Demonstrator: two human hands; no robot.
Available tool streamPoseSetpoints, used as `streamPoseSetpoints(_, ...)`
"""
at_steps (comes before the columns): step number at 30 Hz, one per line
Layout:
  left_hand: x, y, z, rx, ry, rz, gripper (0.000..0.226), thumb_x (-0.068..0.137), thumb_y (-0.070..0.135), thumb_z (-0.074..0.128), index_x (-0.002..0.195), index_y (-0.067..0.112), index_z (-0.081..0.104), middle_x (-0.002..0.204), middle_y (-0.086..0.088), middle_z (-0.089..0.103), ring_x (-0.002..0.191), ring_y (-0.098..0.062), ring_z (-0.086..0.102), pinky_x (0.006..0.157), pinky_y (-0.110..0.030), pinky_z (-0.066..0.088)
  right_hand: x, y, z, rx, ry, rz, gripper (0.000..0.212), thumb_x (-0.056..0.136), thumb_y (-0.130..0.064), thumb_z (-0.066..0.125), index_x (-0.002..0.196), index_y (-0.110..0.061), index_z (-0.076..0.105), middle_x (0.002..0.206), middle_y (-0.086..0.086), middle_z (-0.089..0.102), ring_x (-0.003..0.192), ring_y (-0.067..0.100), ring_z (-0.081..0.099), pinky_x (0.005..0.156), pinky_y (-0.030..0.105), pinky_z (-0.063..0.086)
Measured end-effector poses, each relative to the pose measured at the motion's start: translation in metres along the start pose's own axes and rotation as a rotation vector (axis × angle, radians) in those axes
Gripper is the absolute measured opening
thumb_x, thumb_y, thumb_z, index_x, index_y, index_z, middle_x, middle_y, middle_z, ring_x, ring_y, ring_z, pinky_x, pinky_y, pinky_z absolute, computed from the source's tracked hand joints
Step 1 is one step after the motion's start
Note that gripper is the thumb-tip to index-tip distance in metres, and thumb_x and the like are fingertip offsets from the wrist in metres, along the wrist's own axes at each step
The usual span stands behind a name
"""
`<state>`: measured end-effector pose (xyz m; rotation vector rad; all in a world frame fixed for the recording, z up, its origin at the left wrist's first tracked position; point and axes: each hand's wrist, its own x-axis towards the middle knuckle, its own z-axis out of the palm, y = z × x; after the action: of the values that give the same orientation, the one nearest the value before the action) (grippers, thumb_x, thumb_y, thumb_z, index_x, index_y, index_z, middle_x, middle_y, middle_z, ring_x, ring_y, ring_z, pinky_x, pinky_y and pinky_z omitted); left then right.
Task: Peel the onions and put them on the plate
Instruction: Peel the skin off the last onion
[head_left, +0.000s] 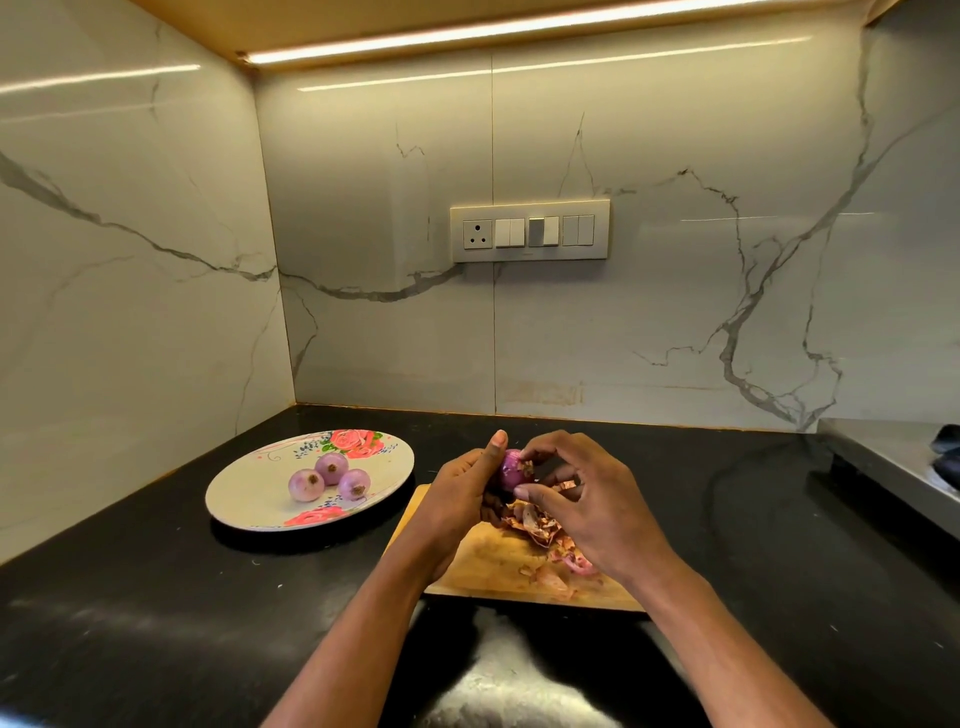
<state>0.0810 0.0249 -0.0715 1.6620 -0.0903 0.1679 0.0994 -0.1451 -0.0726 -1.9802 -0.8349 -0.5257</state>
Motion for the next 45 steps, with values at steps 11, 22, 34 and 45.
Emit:
streamPoseSetpoints(11, -0.0021, -0.0018, -0.0002, 0.138, 0.003, -0.002, 0.07, 0.091, 0.063, 0.045, 0.106, -0.003, 0.064, 0.077, -0.004, 0.059, 0.063, -0.007, 0.052, 0.059, -0.022, 0.042, -0.0026, 0.0015, 0.0008, -0.045, -0.078, -0.016, 0.025, 0.082, -0.032, 0.077, 0.094, -0.042, 0.058, 0.098, -0.019, 0.055, 0.092, -0.003, 0.06, 0.078, 0.009, 0.051)
streamPoseSetpoints(22, -0.0059, 0.0044, -0.0018, 0.083, 0.012, -0.021, 0.061, 0.1, 0.057, 0.037, 0.096, 0.005, 0.068, 0.068, 0.003, 0.06, 0.062, -0.008, 0.049, 0.06, -0.023, 0.04, 0.0005, -0.0027, -0.0009, 0.11, -0.029, 0.075, 0.019, 0.083, -0.03, 0.079, 0.094, -0.037, 0.064, 0.097, -0.015, 0.068, 0.091, -0.005, 0.065, 0.075, 0.012, 0.051)
streamPoseSetpoints(34, -0.007, 0.0033, 0.0018, 0.171, -0.009, -0.039, 0.056, 0.104, 0.051, 0.03, 0.072, 0.016, 0.06, 0.048, 0.014, 0.051, 0.048, -0.001, 0.047, 0.054, -0.015, 0.037, -0.0026, -0.0005, 0.0021, -0.091, -0.098, -0.016, 0.027, 0.084, -0.041, 0.072, 0.109, -0.041, 0.062, 0.104, -0.014, 0.059, 0.097, 0.003, 0.063, 0.081, 0.015, 0.054)
streamPoseSetpoints(45, -0.0021, 0.0006, -0.0024, 0.089, 0.032, -0.088, 0.052, 0.108, 0.045, 0.029, 0.089, 0.008, 0.061, 0.063, 0.0, 0.048, 0.056, -0.007, 0.043, 0.053, -0.021, 0.037, -0.0019, -0.0057, 0.0028, 0.028, -0.014, 0.049, 0.018, 0.082, -0.034, 0.079, 0.082, -0.032, 0.061, 0.087, -0.012, 0.064, 0.084, 0.003, 0.062, 0.071, 0.016, 0.052)
